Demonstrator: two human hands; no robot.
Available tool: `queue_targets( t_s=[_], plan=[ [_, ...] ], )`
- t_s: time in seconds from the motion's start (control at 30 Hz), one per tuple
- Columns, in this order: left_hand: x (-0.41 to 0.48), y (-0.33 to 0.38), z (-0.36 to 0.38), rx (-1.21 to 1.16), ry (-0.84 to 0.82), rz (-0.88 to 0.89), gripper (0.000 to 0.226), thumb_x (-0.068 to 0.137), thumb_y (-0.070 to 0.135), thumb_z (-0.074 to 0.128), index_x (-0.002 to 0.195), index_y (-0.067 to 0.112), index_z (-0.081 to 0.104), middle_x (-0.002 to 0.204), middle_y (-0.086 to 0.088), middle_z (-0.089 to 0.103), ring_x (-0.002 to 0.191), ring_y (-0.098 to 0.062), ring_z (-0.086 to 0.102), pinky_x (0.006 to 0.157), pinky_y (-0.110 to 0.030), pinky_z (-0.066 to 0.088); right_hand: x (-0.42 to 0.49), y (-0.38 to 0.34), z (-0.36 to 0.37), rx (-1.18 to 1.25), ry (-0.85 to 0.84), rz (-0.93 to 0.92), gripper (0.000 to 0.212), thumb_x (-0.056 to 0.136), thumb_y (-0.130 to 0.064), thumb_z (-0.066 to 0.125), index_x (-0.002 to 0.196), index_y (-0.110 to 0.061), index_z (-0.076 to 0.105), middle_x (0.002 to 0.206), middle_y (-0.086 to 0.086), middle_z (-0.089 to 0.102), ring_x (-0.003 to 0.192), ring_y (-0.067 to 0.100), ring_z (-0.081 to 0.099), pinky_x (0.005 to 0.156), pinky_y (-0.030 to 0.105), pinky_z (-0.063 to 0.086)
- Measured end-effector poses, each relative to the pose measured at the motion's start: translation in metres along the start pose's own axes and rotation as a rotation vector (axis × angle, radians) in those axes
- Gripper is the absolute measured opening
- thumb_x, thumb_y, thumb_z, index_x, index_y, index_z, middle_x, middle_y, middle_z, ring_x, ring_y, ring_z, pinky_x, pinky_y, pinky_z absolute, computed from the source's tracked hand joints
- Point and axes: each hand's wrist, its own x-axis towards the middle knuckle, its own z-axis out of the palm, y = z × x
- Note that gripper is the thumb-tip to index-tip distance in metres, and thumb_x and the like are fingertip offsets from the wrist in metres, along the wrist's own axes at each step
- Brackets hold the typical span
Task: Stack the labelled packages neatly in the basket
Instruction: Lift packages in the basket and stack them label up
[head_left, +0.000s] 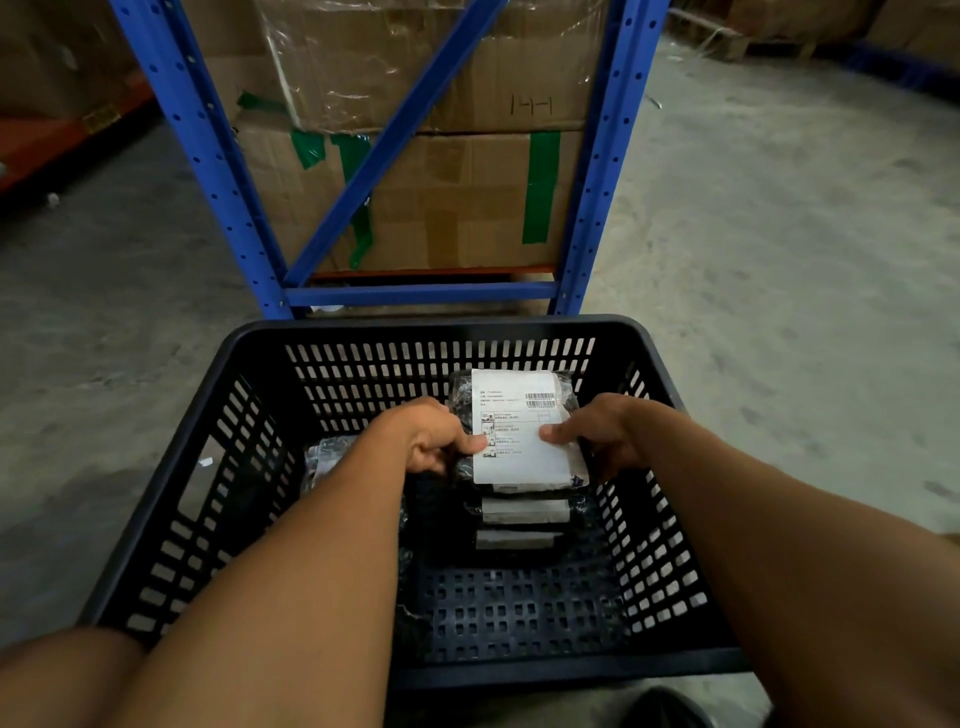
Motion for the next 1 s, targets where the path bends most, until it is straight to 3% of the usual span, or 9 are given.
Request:
queue_targets(
  t_s=[0.03, 0.1, 0.2, 0.33, 0.5, 0.6, 0.77, 0.9, 1.0],
  plan=[
    [-0.001, 0.0, 0.003, -0.001, 0.007, -0.001, 0.049, 0.079, -0.006, 0.072, 0.126, -0.002, 0.056, 0.121, -0.017, 0.069, 0.113, -0.03, 0.063, 0.074, -0.036, 0.054, 0.001, 0.001, 0.0, -0.022, 0.032, -0.01, 0.025, 0.088, -0.019, 0.071, 0.097, -0.001, 0.057, 0.09, 0.011, 0.063, 0.081, 0.029, 0.063, 0.087, 0.046, 0.053],
    [0.001, 0.0, 0.008, 0.003, 0.02, -0.011, 0.048, 0.081, -0.005, 0.07, 0.126, -0.002, 0.056, 0.127, -0.018, 0.065, 0.12, -0.03, 0.059, 0.09, -0.04, 0.051, 0.006, 0.003, 0.001, -0.049, 0.075, -0.02, 0.036, 0.085, -0.02, 0.074, 0.11, -0.002, 0.055, 0.09, 0.008, 0.061, 0.079, 0.028, 0.062, 0.083, 0.047, 0.053],
    [0.004, -0.001, 0.011, 0.02, 0.037, -0.023, 0.05, 0.08, -0.004, 0.072, 0.127, -0.002, 0.056, 0.132, -0.018, 0.062, 0.126, -0.031, 0.055, 0.107, -0.045, 0.04, 0.008, 0.004, 0.0, -0.068, 0.096, -0.012, 0.053, 0.082, -0.022, 0.077, 0.125, -0.001, 0.054, 0.097, 0.01, 0.061, 0.094, 0.032, 0.063, 0.092, 0.051, 0.054],
    [0.014, -0.002, 0.019, 0.052, 0.053, -0.059, 0.04, 0.083, -0.008, 0.068, 0.121, -0.002, 0.057, 0.129, -0.019, 0.064, 0.121, -0.032, 0.058, 0.104, -0.045, 0.043, 0.017, 0.011, 0.002, -0.066, 0.128, 0.04, 0.063, 0.079, -0.02, 0.08, 0.13, 0.001, 0.051, 0.121, 0.017, 0.061, 0.113, 0.039, 0.06, 0.096, 0.057, 0.051],
    [0.028, 0.002, 0.028, 0.211, 0.034, -0.133, 0.048, 0.089, -0.005, 0.062, 0.137, -0.002, 0.051, 0.139, -0.011, 0.056, 0.127, -0.033, 0.053, 0.108, -0.044, 0.041, 0.032, 0.02, 0.005, -0.017, 0.139, 0.066, 0.083, 0.069, -0.021, 0.087, 0.138, 0.0, 0.047, 0.141, 0.019, 0.052, 0.122, 0.043, 0.055, 0.097, 0.06, 0.049],
    [0.062, -0.007, 0.025, 0.288, 0.036, -0.158, 0.057, 0.084, 0.003, 0.069, 0.138, 0.004, 0.052, 0.135, -0.015, 0.061, 0.116, -0.035, 0.061, 0.104, -0.051, 0.044, 0.026, 0.015, 0.006, -0.062, 0.162, 0.075, 0.076, 0.074, -0.021, 0.084, 0.137, 0.002, 0.047, 0.139, 0.021, 0.054, 0.121, 0.044, 0.056, 0.096, 0.06, 0.05],
    [0.026, 0.004, 0.02, 0.444, 0.182, -0.053, 0.066, 0.081, 0.016, 0.077, 0.138, -0.002, 0.048, 0.135, -0.019, 0.056, 0.116, -0.037, 0.059, 0.101, -0.047, 0.048, 0.016, 0.001, 0.01, -0.236, 0.251, 0.03, 0.072, 0.073, -0.023, 0.084, 0.13, -0.001, 0.047, 0.132, 0.017, 0.057, 0.119, 0.039, 0.057, 0.099, 0.052, 0.05],
    [0.012, 0.004, -0.026, 0.453, 0.379, -0.012, 0.054, 0.088, 0.012, 0.069, 0.135, -0.005, 0.049, 0.137, -0.022, 0.054, 0.122, -0.036, 0.055, 0.103, -0.045, 0.047, 0.01, -0.028, 0.028, -0.272, 0.625, -0.219, 0.028, 0.087, -0.022, 0.069, 0.106, -0.004, 0.058, 0.096, 0.011, 0.062, 0.081, 0.024, 0.061, 0.068, 0.034, 0.054],
    [0.0, -0.016, -0.069, 0.476, 0.553, -0.034, 0.046, 0.089, 0.01, 0.064, 0.131, -0.005, 0.052, 0.134, -0.02, 0.056, 0.121, -0.035, 0.055, 0.102, -0.041, 0.048, 0.017, -0.052, 0.065, -0.167, 0.721, -0.388, 0.013, 0.089, -0.014, 0.061, 0.096, -0.003, 0.063, 0.1, 0.014, 0.066, 0.09, 0.029, 0.064, 0.082, 0.041, 0.057]
  ],
)
